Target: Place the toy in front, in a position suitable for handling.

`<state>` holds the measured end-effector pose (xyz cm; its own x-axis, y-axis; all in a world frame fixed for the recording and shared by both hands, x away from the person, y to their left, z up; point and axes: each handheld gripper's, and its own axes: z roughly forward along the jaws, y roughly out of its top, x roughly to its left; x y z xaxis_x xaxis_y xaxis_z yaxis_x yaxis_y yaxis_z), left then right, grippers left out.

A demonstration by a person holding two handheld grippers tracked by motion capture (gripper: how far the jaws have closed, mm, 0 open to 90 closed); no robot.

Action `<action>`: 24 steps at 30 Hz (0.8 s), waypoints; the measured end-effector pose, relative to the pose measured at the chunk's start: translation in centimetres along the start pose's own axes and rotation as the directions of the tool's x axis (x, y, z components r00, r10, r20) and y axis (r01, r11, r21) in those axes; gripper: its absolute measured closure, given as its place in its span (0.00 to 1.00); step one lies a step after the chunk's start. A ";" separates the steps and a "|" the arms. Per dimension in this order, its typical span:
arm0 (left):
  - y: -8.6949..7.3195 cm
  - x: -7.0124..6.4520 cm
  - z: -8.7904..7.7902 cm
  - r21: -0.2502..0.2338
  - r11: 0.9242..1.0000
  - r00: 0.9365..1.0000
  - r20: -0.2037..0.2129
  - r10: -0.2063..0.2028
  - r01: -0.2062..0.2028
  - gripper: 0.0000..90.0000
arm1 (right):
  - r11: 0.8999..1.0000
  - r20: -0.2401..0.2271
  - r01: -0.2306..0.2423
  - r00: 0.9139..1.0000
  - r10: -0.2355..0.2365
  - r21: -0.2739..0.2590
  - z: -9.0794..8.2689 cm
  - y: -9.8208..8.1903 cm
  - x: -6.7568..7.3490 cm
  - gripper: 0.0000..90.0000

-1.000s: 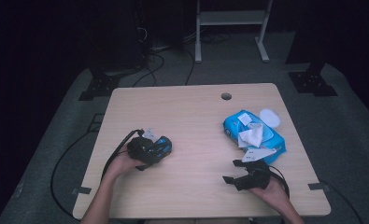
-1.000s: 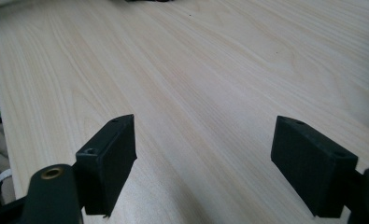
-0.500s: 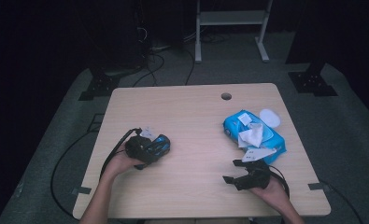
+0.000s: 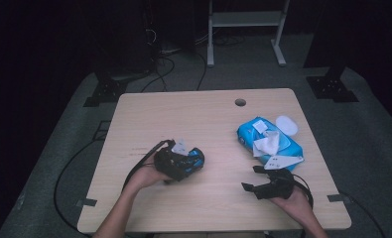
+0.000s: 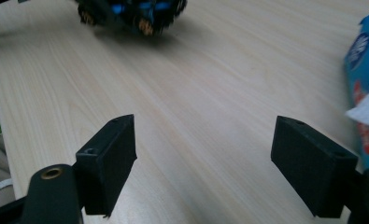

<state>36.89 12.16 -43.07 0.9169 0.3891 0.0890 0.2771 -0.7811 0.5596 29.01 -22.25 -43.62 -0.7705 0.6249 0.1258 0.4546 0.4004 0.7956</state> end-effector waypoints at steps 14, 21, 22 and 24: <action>4.8 -3.8 4.6 0.025 0.989 0.982 0.125 0.142 -0.146 0.29 | 0.993 0.225 -0.028 0.973 0.054 -0.119 -3.9 1.6 -3.9 0.24; 5.2 -4.3 6.0 0.048 0.985 0.976 0.155 0.155 -0.165 0.29 | 0.994 0.382 -0.025 0.922 0.062 -0.103 -2.6 2.6 -6.3 0.26; 5.1 -4.3 6.2 0.046 0.985 0.975 0.155 0.156 -0.165 0.29 | 0.996 0.402 -0.033 0.914 0.064 -0.083 -1.8 2.6 -7.1 0.29; 5.1 -4.2 6.2 0.039 0.986 0.975 0.161 0.154 -0.162 0.29 | 0.997 0.409 -0.039 0.910 0.064 -0.070 -1.2 2.6 -7.7 0.33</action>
<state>36.20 3.52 -45.71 0.9827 0.1809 0.0405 0.1360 -0.8521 0.5054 35.61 -26.82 -41.84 -0.4891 0.8688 -0.0771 0.4518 0.3280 0.8296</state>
